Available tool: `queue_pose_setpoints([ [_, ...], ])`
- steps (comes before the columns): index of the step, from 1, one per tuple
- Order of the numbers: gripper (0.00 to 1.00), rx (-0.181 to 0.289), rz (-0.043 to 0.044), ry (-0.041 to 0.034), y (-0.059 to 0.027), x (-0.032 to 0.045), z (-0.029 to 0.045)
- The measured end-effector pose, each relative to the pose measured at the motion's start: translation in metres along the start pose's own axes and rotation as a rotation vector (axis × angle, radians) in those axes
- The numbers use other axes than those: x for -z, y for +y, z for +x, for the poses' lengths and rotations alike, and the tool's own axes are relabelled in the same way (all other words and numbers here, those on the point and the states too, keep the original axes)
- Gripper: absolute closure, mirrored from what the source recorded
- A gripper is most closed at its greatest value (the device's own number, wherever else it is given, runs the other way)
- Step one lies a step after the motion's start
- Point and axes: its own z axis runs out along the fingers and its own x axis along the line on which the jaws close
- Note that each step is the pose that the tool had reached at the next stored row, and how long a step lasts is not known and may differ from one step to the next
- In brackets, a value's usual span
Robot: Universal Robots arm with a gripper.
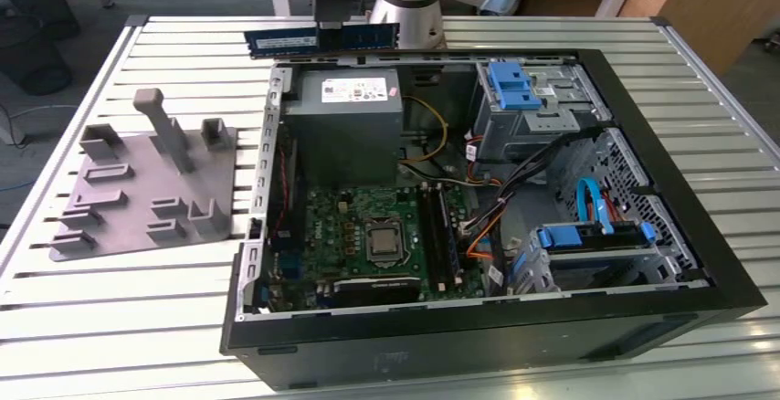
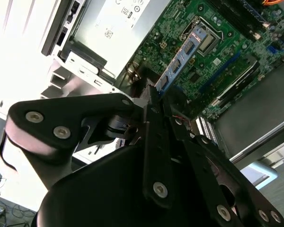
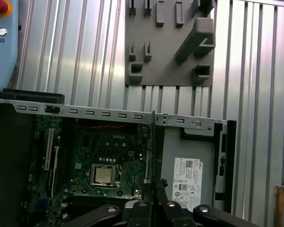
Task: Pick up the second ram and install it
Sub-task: 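Pick up the second ram and move it above second insertion slot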
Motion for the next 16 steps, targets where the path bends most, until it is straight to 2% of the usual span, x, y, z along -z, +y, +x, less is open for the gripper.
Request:
queue_pose_setpoints([
  [16,0.86,0.0,-0.0013,-0.0001,-0.0384,0.0027,0.003],
])
